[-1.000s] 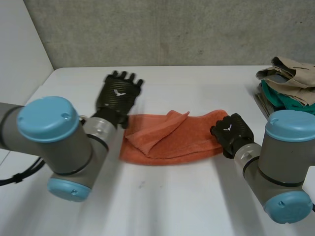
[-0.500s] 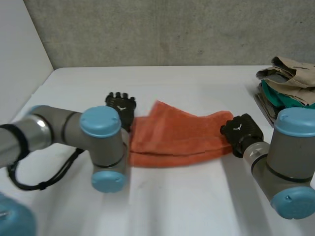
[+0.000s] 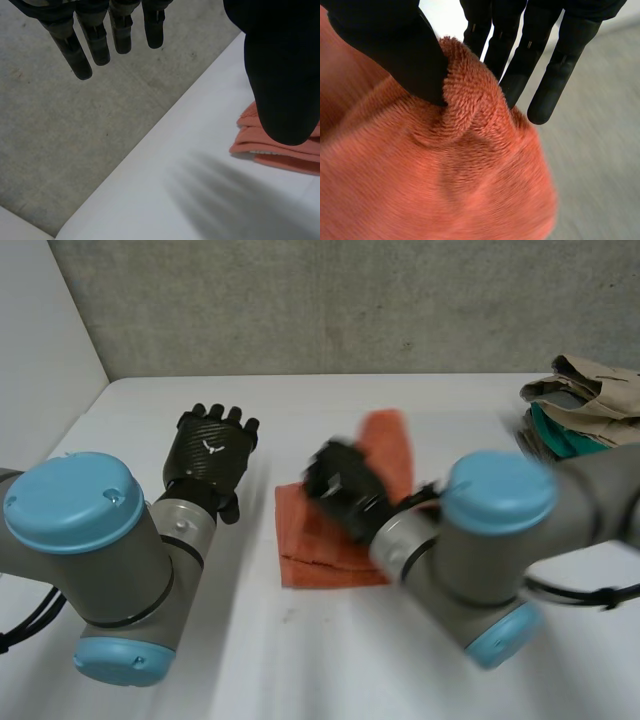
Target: Fold the laundry.
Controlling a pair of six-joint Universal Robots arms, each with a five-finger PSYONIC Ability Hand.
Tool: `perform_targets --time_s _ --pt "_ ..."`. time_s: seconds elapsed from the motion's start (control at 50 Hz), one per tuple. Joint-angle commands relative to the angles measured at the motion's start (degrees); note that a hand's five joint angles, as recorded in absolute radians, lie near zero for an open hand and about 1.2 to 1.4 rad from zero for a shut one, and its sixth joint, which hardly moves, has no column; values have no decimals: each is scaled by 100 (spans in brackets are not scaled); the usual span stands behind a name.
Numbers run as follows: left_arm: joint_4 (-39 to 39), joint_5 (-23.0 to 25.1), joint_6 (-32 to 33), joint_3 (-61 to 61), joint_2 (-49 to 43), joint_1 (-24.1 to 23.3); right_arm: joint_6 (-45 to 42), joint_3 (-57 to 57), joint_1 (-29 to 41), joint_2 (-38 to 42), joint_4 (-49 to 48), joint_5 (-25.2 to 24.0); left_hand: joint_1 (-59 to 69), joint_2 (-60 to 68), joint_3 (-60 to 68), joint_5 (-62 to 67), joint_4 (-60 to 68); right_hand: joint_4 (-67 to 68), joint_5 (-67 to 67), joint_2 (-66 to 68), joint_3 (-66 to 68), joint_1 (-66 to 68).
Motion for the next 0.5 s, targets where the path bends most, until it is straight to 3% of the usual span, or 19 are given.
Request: perform_targets --time_s 0.02,0.08,0.16,0.18,0.28,0.34,0.44,0.5 --pt "8 1 -118 107 -45 153 -19 -170 430 614 190 -222 -162 -199 -237 -282 -193 -5879 -5799 -5525 -5826 -3809" --pt "34 1 -241 291 -72 179 498 -302 430 483 137 104 -162 -199 -237 -282 -193 -5879 -5799 -5525 -5826 -3809" --pt "52 1 -470 581 -107 153 2403 -399 132 -184 181 421 -162 -199 -237 -282 -193 -5879 -5799 -5525 -5826 -3809" --pt "52 1 -522 651 -107 135 3373 -338 -95 -551 190 439 -162 -199 -237 -282 -193 -5879 -5799 -5525 -5826 -3809" --pt "34 114 -1040 1195 -159 -92 5349 -346 -563 -1135 602 448 -162 -199 -237 -282 -193 -5879 -5799 -5525 -5826 -3809" --pt "-19 396 -1243 1459 -317 -312 5755 -521 -878 -1039 1172 448 -162 -199 -237 -282 -193 -5879 -5799 -5525 -5826 -3809" --pt "-333 1072 -1384 2135 -1124 -691 5730 -1250 -1073 -345 1999 527 -158 -195 -233 -277 -188 -5879 -5799 -5525 -5826 -3809" --pt "-686 1082 -1393 2540 -1564 -691 5782 -1811 -1126 189 2578 571 -124 -161 -199 -243 -154 -5879 -5799 -5525 -5826 -3809"
